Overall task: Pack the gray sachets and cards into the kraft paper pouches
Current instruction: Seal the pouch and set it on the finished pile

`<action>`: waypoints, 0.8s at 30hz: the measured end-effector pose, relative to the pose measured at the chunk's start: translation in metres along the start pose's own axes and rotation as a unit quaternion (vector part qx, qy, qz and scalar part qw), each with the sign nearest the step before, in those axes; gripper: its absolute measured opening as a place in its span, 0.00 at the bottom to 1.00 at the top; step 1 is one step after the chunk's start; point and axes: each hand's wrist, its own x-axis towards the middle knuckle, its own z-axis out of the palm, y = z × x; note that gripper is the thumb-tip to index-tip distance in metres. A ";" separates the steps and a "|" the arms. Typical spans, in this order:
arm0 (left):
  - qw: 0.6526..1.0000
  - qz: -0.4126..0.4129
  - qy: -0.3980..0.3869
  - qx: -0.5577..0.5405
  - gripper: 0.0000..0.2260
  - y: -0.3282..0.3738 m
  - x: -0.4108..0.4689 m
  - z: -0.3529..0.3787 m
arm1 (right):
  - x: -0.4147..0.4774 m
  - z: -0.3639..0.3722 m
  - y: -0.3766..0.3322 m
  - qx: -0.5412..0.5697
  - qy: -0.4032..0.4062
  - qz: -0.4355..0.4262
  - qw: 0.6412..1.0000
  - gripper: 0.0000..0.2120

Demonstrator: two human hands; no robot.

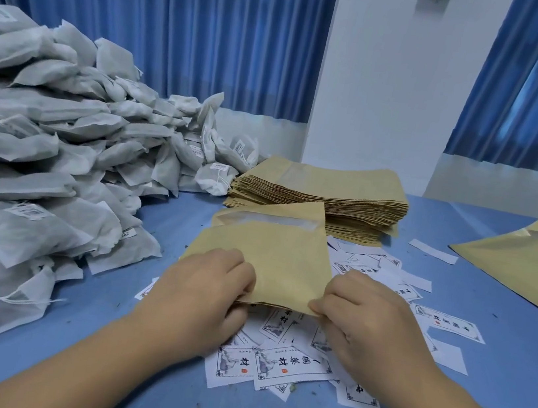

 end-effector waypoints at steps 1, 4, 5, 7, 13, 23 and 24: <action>1.000 0.024 0.008 0.005 0.06 0.002 0.003 0.000 | 0.000 0.000 -0.001 -0.002 -0.003 0.000 1.000 0.09; 0.998 0.053 0.026 -0.007 0.09 0.006 0.005 0.004 | 0.001 0.001 -0.003 -0.008 -0.016 -0.001 1.000 0.06; 0.998 0.045 0.026 -0.022 0.11 0.006 0.004 0.006 | 0.001 0.000 -0.004 -0.008 -0.024 0.001 1.000 0.05; 0.998 0.032 0.027 -0.050 0.11 0.005 0.002 0.008 | 0.002 0.001 -0.007 -0.010 -0.038 -0.002 0.999 0.03; 0.997 0.038 0.005 -0.071 0.11 0.003 0.001 0.010 | 0.004 0.012 -0.015 -0.013 -0.029 -0.017 0.999 0.08; 0.999 -0.017 0.010 -0.038 0.09 -0.008 -0.010 -0.004 | 0.002 0.008 -0.013 -0.026 -0.001 0.007 1.000 0.08; 0.999 -0.009 0.011 -0.029 0.11 -0.007 -0.009 -0.004 | 0.003 0.008 -0.015 -0.034 -0.007 -0.011 0.999 0.08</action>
